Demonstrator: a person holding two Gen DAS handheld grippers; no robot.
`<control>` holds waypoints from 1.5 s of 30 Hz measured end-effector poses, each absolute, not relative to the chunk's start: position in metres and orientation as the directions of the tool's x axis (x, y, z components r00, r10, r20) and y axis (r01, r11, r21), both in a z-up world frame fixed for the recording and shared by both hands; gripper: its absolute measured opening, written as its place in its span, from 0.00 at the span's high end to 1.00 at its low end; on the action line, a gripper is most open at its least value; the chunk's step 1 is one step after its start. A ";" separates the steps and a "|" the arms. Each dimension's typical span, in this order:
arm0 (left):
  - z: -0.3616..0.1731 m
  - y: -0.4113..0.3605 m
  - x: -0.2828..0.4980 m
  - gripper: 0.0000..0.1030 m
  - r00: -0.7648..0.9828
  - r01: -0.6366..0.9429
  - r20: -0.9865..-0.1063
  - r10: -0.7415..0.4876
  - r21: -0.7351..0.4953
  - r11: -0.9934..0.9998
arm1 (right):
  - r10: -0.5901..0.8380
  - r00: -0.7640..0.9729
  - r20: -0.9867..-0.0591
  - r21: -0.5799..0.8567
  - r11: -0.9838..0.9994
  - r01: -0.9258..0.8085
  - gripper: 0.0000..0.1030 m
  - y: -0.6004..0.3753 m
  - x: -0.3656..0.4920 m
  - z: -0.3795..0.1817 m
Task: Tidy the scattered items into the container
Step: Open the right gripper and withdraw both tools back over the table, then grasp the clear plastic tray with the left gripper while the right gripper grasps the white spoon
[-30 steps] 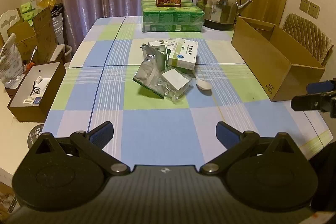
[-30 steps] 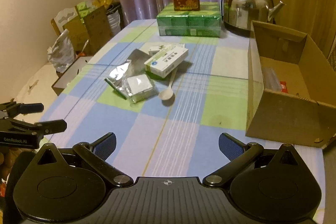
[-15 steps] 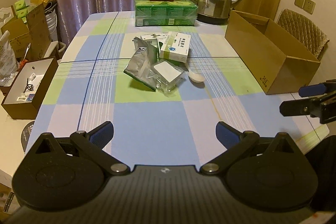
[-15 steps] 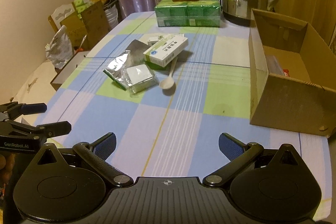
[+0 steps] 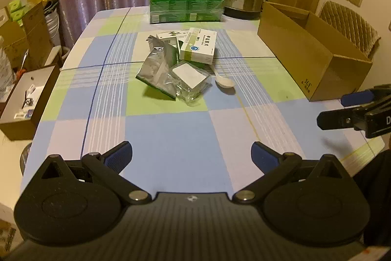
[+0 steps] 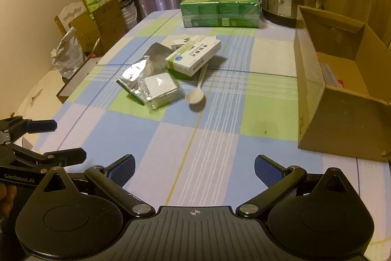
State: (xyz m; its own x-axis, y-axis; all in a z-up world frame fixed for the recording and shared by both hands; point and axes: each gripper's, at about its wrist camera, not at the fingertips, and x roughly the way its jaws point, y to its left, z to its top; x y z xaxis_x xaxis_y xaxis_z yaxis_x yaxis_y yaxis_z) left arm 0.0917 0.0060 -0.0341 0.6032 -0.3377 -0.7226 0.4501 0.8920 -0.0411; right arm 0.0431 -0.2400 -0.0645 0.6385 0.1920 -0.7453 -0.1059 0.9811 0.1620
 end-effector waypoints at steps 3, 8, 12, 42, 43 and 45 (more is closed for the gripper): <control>-0.036 0.003 0.101 0.02 0.598 0.470 -0.724 -0.344 -0.031 0.882 | 0.188 0.646 -0.740 0.160 0.982 -0.102 0.02 -0.240 0.055 -0.071; -0.045 -0.006 0.122 0.02 0.583 0.517 -0.727 -0.363 -0.012 0.856 | 0.185 0.655 -0.733 0.148 0.983 -0.112 0.02 -0.237 0.082 -0.084; -0.058 -0.014 0.145 0.05 0.581 0.562 -0.724 -0.371 0.028 0.826 | 0.194 0.656 -0.729 0.137 0.981 -0.138 0.22 -0.232 0.107 -0.096; -0.127 -0.064 0.252 0.45 0.470 0.768 -0.746 -0.472 0.083 0.635 | 0.203 0.651 -0.731 0.130 0.979 -0.158 0.38 -0.237 0.188 -0.146; -0.127 -0.065 0.252 0.55 0.468 0.767 -0.750 -0.467 0.083 0.636 | 0.202 0.651 -0.732 0.129 0.979 -0.158 0.38 -0.236 0.189 -0.146; -0.127 -0.065 0.252 0.61 0.467 0.764 -0.750 -0.469 0.074 0.642 | 0.200 0.651 -0.732 0.127 0.979 -0.158 0.38 -0.235 0.191 -0.146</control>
State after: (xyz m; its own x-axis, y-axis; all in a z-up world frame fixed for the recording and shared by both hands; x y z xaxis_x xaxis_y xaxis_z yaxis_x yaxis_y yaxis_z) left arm 0.2521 -0.0653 -0.1273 0.4666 -0.4692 -0.7497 0.7635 0.6415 0.0737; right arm 0.1906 -0.2355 -0.1461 0.6509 0.2004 -0.7322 -0.1583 0.9792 0.1272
